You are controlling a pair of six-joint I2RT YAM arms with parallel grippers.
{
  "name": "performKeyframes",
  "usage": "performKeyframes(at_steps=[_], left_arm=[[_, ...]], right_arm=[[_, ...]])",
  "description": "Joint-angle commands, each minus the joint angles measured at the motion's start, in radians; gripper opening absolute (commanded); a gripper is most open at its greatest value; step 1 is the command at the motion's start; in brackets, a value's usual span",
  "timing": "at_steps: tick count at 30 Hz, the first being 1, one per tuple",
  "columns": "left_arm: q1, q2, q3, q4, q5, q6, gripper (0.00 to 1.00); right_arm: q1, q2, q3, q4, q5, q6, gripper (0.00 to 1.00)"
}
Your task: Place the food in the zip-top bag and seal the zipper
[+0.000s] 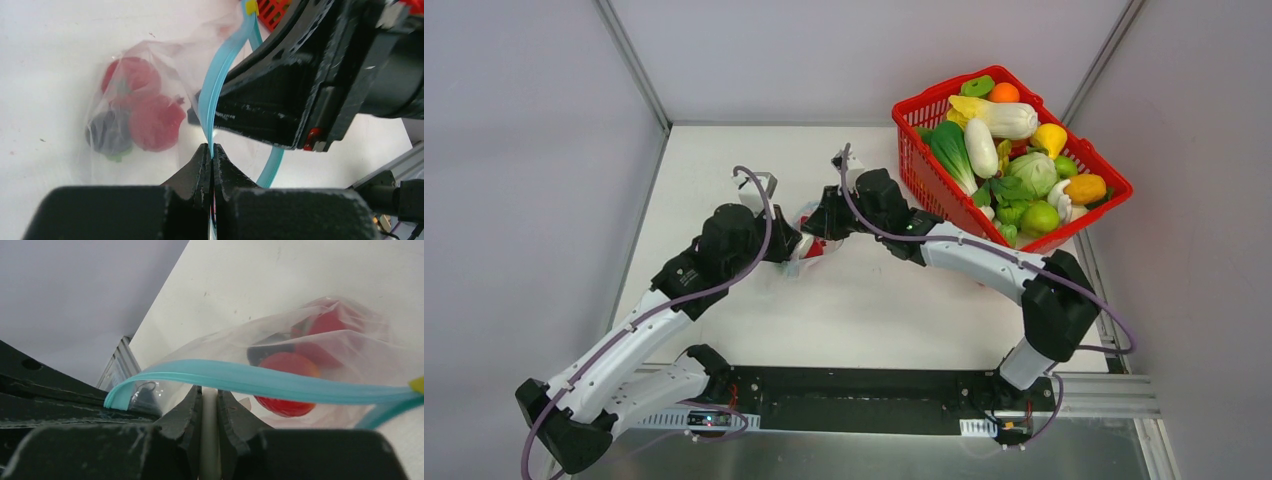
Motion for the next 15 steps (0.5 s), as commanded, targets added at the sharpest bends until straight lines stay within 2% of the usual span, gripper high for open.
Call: performKeyframes(at_steps=[1, 6, 10, 12, 15], left_arm=[[0.008, -0.06, -0.012, 0.045, -0.074, -0.031, 0.0], [0.008, -0.098, -0.039, 0.055, -0.142, -0.05, 0.0], [0.008, -0.12, -0.059, 0.046, -0.199, -0.068, 0.0], [0.008, -0.133, -0.068, 0.044, -0.22, -0.073, 0.0], [0.008, -0.153, -0.084, 0.054, -0.241, -0.08, 0.0]], right_arm=[[0.011, 0.026, 0.043, 0.1, -0.106, 0.068, 0.14], [0.009, 0.044, 0.037, 0.192, -0.254, 0.151, 0.3], [0.008, 0.072, 0.083, 0.167, -0.366, 0.157, 0.4], [0.001, 0.075, 0.089, 0.16, -0.405, 0.163, 0.49], [-0.01, 0.058, 0.081, 0.164, -0.41, 0.171, 0.54]])
